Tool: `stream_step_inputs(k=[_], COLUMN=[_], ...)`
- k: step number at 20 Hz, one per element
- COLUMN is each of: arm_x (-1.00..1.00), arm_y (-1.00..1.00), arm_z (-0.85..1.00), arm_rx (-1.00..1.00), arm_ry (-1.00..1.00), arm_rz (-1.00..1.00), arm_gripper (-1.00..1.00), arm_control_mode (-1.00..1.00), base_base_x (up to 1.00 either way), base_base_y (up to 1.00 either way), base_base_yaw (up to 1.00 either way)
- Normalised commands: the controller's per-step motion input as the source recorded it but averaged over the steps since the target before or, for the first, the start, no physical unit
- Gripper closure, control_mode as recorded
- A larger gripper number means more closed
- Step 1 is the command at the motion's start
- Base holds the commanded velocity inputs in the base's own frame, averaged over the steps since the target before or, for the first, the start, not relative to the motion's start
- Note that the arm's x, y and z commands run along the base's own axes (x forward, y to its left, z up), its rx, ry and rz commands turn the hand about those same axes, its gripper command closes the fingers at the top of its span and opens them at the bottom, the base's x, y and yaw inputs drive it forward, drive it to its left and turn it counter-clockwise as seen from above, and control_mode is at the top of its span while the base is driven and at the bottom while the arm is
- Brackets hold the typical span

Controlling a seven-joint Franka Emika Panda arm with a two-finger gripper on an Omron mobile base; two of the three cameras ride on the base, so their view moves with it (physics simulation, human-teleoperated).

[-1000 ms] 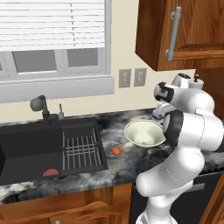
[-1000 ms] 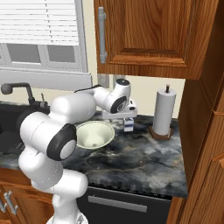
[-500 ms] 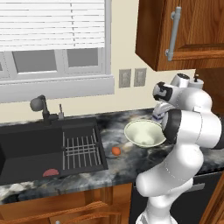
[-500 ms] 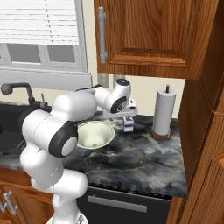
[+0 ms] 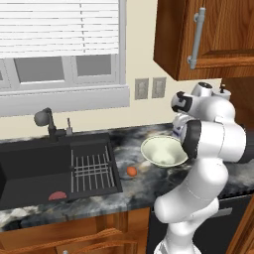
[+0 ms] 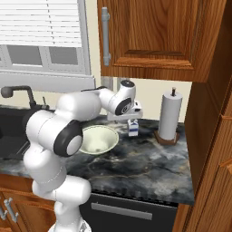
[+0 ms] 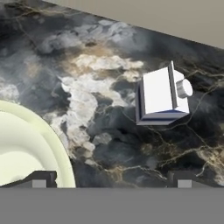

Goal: Gather the eggs and milk located in the vicinity of the sink area and place them right next to the bowl.

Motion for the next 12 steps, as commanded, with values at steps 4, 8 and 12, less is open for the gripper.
stream_step_inputs(k=[4, 8, 12], arm_x=[0.12, 0.16, 0.12], arm_y=[0.00, 0.00, -0.08], arm_z=[-0.04, -0.09, -0.13], arm_rx=[0.00, 0.00, 0.00], arm_ry=[0.00, 0.00, 0.00], arm_rz=[0.00, -0.01, -0.03], arm_gripper=[-1.00, -1.00, -1.00], arm_control_mode=[-1.00, -1.00, -1.00], base_base_x=[0.00, 0.00, 0.00], base_base_y=[0.00, 0.00, 0.00], base_base_yaw=[0.00, 0.00, 0.00])
